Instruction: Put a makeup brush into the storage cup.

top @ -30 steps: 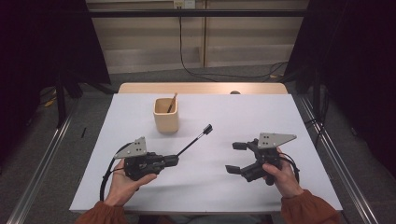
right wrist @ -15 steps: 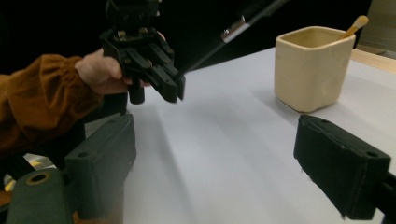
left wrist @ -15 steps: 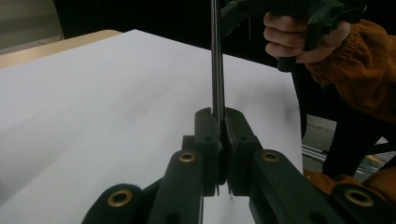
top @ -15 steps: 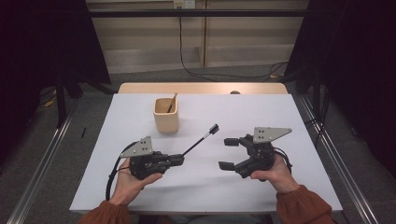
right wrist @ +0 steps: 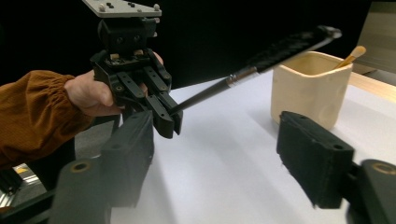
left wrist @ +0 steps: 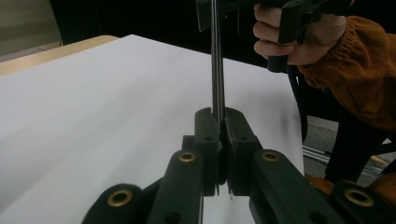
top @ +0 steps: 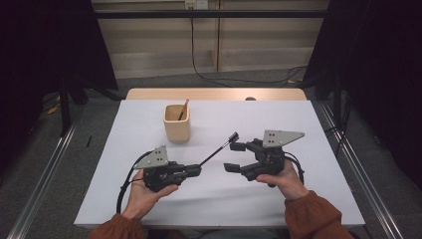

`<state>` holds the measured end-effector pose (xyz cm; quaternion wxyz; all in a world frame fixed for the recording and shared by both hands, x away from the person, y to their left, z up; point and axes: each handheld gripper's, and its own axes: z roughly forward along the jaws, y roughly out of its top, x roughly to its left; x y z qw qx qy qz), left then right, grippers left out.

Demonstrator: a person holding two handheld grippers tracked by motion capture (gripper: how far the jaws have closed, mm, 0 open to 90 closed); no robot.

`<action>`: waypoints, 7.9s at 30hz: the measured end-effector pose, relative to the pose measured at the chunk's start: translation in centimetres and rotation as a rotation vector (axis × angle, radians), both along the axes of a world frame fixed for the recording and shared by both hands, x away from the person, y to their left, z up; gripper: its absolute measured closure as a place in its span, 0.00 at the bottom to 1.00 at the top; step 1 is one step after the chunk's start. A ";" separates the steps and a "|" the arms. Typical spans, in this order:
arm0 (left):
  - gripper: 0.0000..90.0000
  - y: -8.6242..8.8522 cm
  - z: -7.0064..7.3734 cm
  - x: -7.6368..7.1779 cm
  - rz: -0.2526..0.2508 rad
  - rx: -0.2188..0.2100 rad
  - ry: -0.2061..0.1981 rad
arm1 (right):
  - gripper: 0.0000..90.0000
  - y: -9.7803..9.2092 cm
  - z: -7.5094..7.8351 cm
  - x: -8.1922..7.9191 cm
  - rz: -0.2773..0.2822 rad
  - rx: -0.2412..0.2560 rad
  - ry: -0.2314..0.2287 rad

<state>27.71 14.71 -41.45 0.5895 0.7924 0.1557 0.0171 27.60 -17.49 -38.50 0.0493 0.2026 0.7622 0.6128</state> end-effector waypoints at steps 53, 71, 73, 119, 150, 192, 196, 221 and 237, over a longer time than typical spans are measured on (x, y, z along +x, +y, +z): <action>0.92 -1.4 -1.8 0.0 -0.007 0.032 -0.016 | 0.95 1.1 0.0 1.5 0.118 0.121 0.133; 0.57 -0.7 -1.5 -0.3 0.062 -0.027 -0.014 | 0.95 0.6 0.2 1.6 0.097 0.121 0.130; 0.49 -0.6 -1.4 -0.3 0.081 -0.034 -0.008 | 0.95 0.5 0.3 1.6 0.093 0.124 0.131; 0.02 0.9 -0.1 -0.2 0.193 -0.022 -0.020 | 0.95 -1.4 3.2 3.1 0.067 -0.143 0.208; 0.02 -0.7 -0.1 -0.1 0.114 0.015 0.014 | 0.95 1.7 4.7 4.2 0.147 -0.434 0.240; 0.20 -4.2 -0.4 0.7 0.044 0.070 0.010 | 0.95 4.3 4.9 4.6 0.199 -0.444 0.234; 0.29 -4.2 -0.4 0.9 0.046 0.066 0.009 | 0.95 4.6 4.8 4.6 0.201 -0.438 0.235; 0.84 -4.9 -0.8 1.0 0.052 -0.024 0.025 | 0.95 4.7 3.8 4.5 0.208 -0.414 0.248; 0.95 -5.0 -0.7 0.8 0.051 -0.034 0.019 | 0.94 4.6 3.8 4.3 0.202 -0.394 0.231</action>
